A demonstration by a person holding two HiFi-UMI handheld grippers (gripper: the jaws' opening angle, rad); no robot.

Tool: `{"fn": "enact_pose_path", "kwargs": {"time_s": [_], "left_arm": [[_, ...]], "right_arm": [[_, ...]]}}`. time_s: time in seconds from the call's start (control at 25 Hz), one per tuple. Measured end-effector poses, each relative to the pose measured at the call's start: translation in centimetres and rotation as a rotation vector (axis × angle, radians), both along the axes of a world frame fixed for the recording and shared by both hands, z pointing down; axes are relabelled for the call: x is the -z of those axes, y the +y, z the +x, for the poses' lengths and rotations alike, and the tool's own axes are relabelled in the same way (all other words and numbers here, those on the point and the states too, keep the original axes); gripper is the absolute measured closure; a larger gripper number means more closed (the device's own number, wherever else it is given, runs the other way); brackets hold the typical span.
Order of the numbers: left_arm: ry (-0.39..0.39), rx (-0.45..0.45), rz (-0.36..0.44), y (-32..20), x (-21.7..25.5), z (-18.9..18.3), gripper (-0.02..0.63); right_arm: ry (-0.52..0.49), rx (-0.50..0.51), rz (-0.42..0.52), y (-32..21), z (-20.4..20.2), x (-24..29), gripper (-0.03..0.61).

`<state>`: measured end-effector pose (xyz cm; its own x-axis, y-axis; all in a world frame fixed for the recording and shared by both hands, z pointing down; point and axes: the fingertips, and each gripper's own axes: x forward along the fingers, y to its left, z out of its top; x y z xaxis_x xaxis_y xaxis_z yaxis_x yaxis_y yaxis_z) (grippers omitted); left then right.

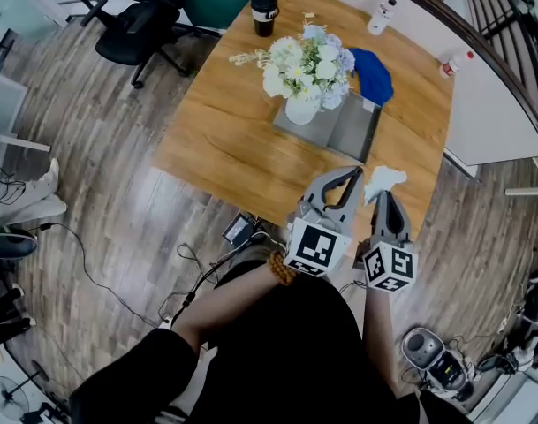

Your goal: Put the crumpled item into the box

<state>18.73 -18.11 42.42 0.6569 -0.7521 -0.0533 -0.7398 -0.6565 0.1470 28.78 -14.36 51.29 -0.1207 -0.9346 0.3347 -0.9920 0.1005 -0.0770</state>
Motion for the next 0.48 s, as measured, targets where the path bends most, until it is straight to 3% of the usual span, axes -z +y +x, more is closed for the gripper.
{"fn": "enact_pose_path", "kwargs": {"time_s": [0.48], "left_arm": [[0.007, 0.016, 0.015, -1.5, 0.0, -2.3, 0.591]], "right_arm": [[0.013, 0.034, -0.060, -1.0, -2.7, -3.3, 0.571]]}}
